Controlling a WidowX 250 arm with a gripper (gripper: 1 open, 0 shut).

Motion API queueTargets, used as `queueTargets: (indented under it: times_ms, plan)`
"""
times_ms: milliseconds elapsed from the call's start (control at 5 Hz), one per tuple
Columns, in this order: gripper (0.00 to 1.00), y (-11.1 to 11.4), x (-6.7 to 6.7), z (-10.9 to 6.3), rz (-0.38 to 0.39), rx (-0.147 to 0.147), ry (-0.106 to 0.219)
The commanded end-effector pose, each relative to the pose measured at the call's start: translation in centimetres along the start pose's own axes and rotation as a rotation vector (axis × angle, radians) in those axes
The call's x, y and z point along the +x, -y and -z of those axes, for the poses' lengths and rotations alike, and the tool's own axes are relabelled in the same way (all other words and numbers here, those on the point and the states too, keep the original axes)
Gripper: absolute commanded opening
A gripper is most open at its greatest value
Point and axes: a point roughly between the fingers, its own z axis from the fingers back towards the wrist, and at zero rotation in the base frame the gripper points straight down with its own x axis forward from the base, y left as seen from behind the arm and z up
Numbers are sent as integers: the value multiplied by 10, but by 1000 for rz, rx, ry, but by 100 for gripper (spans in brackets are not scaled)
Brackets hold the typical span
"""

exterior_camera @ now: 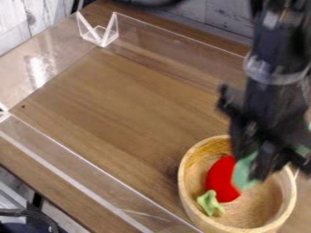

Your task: Put the green block in the brown bowl

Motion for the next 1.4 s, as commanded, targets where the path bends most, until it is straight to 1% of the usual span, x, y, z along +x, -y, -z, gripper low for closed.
queueTargets:
  times_ms: [0, 200, 400, 600, 800, 1000, 1200]
  plan:
    - [0, -2, 2, -5, -13, -14, 83]
    - [0, -4, -7, 7, -52, -27, 108]
    - [0, -2, -14, 23, -57, -36, 113]
    - [0, 2, -12, 34, -48, -27, 95]
    - [0, 6, -11, 39, -69, -5, 70]
    - [100, -3, -3, 30, -85, 1, 52]
    - [100, -8, -2, 16, -133, 12, 54]
